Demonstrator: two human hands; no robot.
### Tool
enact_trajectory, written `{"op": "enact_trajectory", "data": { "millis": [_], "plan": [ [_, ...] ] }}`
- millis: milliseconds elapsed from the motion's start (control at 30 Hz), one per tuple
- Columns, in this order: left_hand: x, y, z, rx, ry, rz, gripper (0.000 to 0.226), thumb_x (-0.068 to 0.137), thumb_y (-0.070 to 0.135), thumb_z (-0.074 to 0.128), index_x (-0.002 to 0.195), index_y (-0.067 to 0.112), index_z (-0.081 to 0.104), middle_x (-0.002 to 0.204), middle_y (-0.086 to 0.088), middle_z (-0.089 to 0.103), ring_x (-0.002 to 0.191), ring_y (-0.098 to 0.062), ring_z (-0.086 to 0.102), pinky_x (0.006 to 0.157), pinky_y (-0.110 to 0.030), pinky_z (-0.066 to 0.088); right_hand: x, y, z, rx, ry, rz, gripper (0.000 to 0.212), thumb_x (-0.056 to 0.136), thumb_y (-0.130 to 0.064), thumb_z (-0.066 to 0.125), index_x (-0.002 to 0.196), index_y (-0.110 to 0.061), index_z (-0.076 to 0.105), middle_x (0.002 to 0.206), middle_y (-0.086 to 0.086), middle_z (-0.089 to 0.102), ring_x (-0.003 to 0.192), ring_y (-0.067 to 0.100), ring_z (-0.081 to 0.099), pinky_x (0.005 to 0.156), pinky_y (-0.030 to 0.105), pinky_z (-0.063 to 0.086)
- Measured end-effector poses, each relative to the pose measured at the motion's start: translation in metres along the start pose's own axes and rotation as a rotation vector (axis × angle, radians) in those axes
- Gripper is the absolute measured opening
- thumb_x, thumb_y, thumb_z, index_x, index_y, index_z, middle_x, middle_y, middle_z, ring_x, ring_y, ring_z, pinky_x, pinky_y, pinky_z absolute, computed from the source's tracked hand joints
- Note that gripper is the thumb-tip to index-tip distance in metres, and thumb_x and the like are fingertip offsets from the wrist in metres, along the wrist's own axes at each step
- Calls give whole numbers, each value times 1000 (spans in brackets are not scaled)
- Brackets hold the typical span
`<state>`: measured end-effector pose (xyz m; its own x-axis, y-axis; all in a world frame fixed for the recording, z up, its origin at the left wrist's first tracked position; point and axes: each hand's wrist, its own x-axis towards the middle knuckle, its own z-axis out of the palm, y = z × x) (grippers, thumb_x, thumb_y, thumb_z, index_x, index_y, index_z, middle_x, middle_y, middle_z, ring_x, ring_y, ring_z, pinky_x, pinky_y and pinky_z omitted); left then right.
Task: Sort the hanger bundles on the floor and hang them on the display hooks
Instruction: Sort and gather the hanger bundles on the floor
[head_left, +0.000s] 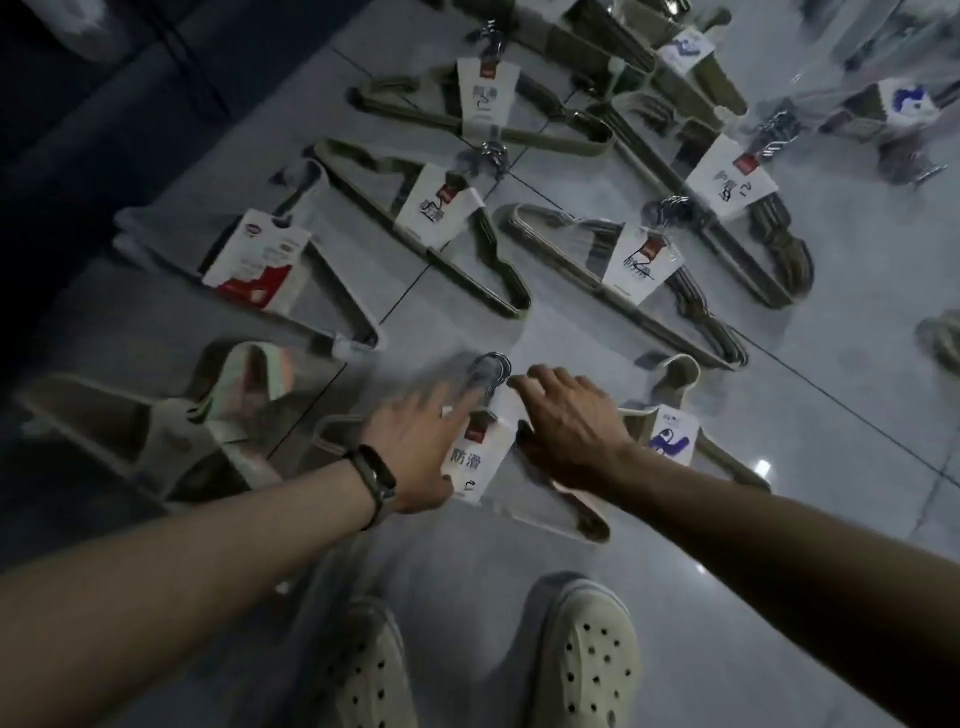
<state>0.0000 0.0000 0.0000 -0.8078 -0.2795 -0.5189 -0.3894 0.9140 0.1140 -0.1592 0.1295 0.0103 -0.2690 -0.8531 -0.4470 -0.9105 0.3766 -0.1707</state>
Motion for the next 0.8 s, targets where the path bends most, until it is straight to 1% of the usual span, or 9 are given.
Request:
{"op": "enact_trajectory", "data": {
  "millis": [100,200,267,367,400,467,567,700,800],
  "plan": [
    [35,5,19,71,-63,139,131,65,66,78,154,46,-17,162,-10,13,130,-36,45,98,-50,46,36,30,14,-87,87,0,58,100,-39,54,153,-22,35,148,9,48,127,29,51,107,42,45],
    [58,6,34,172,-162,253,141,58,77,78,149,54,-27,165,-5,-18,149,-40,19,103,-64,41,62,63,4,-137,112,31,62,98,-37,60,153,-22,36,152,10,44,131,30,49,108,45,46],
    [65,4,41,167,-208,278,143,56,77,81,148,54,-26,163,-3,-27,154,-40,6,105,-71,36,73,91,-3,-150,182,87,65,96,-39,63,153,-23,35,154,10,42,131,31,50,103,48,50],
    [64,-2,50,170,-243,277,147,55,71,86,152,51,-23,161,-3,-33,154,-37,2,107,-70,34,82,130,-10,-162,232,254,71,94,-46,65,153,-24,32,156,12,36,132,34,46,98,49,50],
    [60,-3,53,159,-232,262,147,55,67,87,152,51,-23,162,-2,-31,153,-35,4,107,-68,35,82,139,-11,-131,236,310,73,94,-50,65,154,-25,32,156,12,35,135,35,44,100,49,48],
    [51,-1,59,131,-153,231,142,57,57,88,152,51,-18,163,-3,-14,144,-33,18,102,-62,42,80,161,-9,-45,253,392,78,90,-56,68,154,-27,34,156,10,33,137,36,42,102,49,47],
    [44,4,58,108,-106,224,140,55,47,89,153,47,-11,155,-6,8,136,-34,30,96,-58,47,73,192,-17,40,177,494,94,79,-51,83,155,-27,33,153,18,36,135,40,42,104,52,47],
    [50,-5,47,82,-95,190,142,50,51,91,154,45,-5,154,-5,17,136,-33,34,95,-57,50,70,226,-11,125,78,592,116,69,-63,88,159,-36,21,156,22,33,135,48,43,105,58,48],
    [65,-16,35,73,-74,164,140,51,51,91,152,45,-6,157,-5,18,137,-34,33,96,-54,51,81,235,3,197,25,535,127,65,-55,94,157,-50,7,151,23,39,129,48,47,106,58,47]
  ]
}}
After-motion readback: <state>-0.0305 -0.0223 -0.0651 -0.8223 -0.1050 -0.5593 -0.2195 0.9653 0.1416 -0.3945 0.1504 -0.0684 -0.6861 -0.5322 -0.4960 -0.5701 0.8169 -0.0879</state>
